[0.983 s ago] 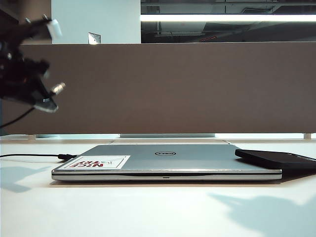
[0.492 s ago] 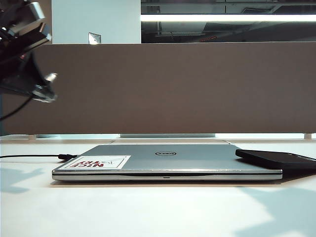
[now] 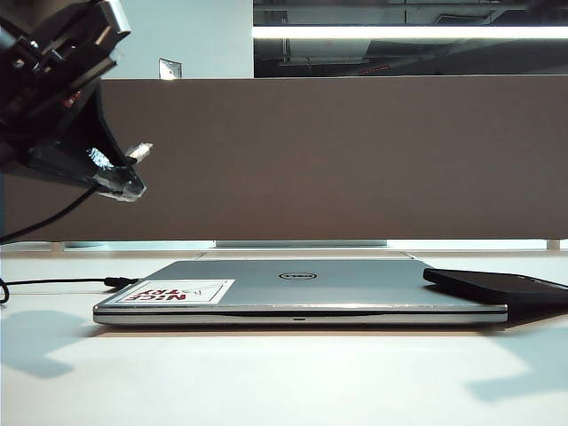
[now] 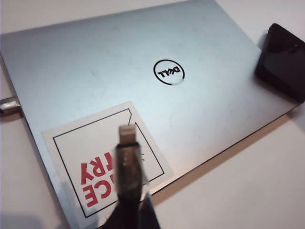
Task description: Pick up the charging cable and the phone, plug the charging cable into the charging port on the phone, and finally place them back on the table.
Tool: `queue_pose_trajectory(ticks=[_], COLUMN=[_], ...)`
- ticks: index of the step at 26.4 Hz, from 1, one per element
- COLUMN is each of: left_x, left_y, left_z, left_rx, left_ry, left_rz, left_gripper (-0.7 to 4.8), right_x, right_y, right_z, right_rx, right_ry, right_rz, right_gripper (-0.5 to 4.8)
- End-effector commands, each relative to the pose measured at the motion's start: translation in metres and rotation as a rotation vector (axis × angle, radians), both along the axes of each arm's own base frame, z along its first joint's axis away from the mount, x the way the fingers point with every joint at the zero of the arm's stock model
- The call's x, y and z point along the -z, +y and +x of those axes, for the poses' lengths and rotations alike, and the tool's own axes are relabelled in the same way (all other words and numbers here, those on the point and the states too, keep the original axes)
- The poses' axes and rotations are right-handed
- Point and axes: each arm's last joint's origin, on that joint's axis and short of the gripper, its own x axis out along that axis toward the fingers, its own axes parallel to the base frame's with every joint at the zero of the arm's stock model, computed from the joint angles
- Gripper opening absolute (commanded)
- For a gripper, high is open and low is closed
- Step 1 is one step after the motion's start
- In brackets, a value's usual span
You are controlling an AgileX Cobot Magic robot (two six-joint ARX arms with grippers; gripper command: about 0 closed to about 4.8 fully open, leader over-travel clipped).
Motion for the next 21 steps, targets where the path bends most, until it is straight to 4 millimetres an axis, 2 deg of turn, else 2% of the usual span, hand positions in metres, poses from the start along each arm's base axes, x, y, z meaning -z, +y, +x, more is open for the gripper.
queue_pose_trajectory(ticks=[1,5,9,13,15,16,17,19,21], left_x=[0.0,0.003,0.005,0.01,0.011,0.011,0.01,0.01,0.01], left_y=[0.0,-0.001,-0.003,-0.003,-0.003,-0.003,-0.003,-0.003,-0.003], left_z=[0.001,0.002,0.002,0.002,0.002,0.002,0.002,0.002,0.002], left_rx=[-0.003,0.005,0.031,0.036,0.036,0.036,0.036,0.037,0.037], left_ry=[-0.001,0.007,-0.005,-0.003,-0.002,-0.002,-0.003,-0.006,-0.009], left_rz=[-0.007,0.011,0.039,0.051,0.051,0.051,0.051,0.049,0.047], left_gripper=[-0.06,-0.06,-0.06,-0.06,-0.06,-0.06,-0.06,-0.06,-0.06], right_x=[0.01,0.033,0.058,0.077,0.08,0.081,0.081,0.084,0.088], right_y=[-0.006,-0.014,-0.022,-0.027,-0.029,-0.03,-0.031,-0.032,-0.031], right_z=[0.005,0.013,0.021,0.024,0.025,0.026,0.027,0.029,0.033], right_rx=[0.012,-0.009,0.069,0.135,0.169,0.176,0.178,0.182,0.196], right_ry=[0.049,0.095,0.144,0.197,0.224,0.227,0.232,0.262,0.32], right_rz=[0.037,0.089,0.192,0.317,0.351,0.354,0.355,0.371,0.407], right_gripper=[-0.05,-0.05,-0.05,-0.05,0.03,0.38,1.22,3.22,3.26])
